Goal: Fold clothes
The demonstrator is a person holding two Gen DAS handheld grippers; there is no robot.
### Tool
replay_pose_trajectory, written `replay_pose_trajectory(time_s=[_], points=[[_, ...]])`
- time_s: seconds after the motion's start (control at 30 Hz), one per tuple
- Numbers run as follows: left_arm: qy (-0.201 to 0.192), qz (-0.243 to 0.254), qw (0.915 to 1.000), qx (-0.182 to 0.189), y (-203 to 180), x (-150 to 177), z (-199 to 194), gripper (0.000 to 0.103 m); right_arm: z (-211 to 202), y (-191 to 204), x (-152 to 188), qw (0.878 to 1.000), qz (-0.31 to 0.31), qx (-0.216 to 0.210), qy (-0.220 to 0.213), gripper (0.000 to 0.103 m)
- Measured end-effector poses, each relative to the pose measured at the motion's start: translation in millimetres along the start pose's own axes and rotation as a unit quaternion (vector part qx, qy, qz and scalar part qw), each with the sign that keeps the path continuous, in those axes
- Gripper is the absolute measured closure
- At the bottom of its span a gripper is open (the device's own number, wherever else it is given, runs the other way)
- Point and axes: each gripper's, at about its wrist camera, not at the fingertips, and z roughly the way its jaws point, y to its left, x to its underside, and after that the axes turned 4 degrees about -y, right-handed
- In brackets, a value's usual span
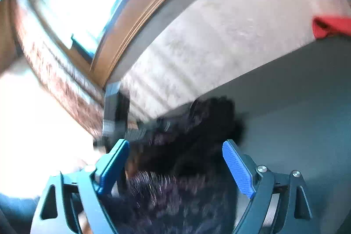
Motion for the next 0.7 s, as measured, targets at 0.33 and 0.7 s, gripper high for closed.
replay_pose_trajectory(time_s=[0.33, 0.7], points=[[-0.041, -0.060, 0.9955, -0.060, 45, 39, -23, 0.044, 118, -27, -26, 0.993, -0.008, 0.049, 0.111, 0.097], [-0.068, -0.080, 0.9930, -0.054, 52, 56, -39, 0.044, 81, 43, -73, 0.959, -0.194, 0.202, 0.032, 0.075]])
